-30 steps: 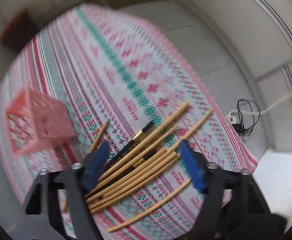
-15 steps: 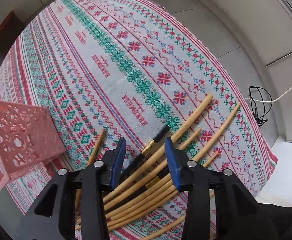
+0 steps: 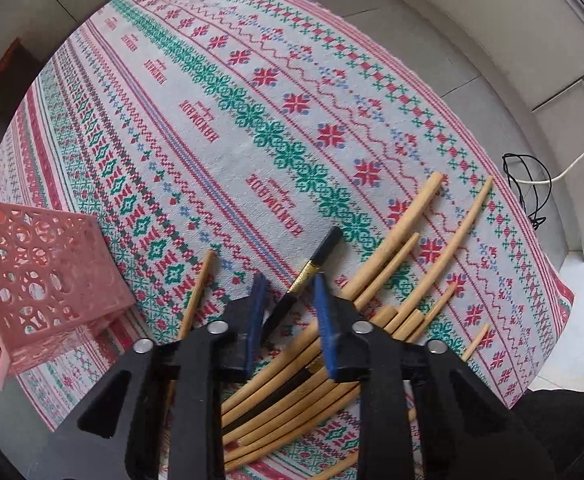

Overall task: Organize utensils
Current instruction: 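Grasp the black paintbrush from the chopstick pile with the left tool, then lift the paintbrush with the left tool while the right tool grasps a bamboo chopstick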

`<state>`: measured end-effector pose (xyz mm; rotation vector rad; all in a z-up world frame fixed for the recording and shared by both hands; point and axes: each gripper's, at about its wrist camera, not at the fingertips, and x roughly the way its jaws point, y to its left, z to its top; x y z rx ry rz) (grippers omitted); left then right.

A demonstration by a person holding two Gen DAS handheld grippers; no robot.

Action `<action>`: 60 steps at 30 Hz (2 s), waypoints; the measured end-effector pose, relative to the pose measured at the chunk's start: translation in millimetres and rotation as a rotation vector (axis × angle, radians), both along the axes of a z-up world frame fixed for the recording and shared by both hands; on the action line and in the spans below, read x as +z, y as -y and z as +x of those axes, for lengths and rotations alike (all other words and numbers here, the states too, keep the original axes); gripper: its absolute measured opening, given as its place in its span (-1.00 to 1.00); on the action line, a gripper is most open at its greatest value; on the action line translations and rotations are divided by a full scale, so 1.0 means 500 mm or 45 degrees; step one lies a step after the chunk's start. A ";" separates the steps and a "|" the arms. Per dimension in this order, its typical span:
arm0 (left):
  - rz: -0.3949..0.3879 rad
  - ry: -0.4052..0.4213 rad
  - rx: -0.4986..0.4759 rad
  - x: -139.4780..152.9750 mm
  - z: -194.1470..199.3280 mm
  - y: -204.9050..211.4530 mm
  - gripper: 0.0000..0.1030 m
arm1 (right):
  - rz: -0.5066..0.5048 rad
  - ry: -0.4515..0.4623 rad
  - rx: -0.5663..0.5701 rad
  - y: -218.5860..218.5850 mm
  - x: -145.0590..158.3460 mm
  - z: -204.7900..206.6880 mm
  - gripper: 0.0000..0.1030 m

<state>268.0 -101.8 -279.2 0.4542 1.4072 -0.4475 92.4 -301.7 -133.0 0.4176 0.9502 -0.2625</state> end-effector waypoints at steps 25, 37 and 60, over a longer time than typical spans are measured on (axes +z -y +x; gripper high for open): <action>-0.591 0.733 0.185 0.477 -0.394 -0.235 -0.89 | 0.508 -0.260 -0.144 0.009 -0.166 0.075 0.87; -0.717 0.938 0.280 0.595 -0.423 -0.305 -0.92 | 0.475 -0.243 0.101 -0.106 -0.189 0.281 0.29; -0.649 0.670 0.296 0.482 -0.324 -0.284 -0.92 | 0.415 -0.258 0.234 -0.123 -0.183 0.349 -0.83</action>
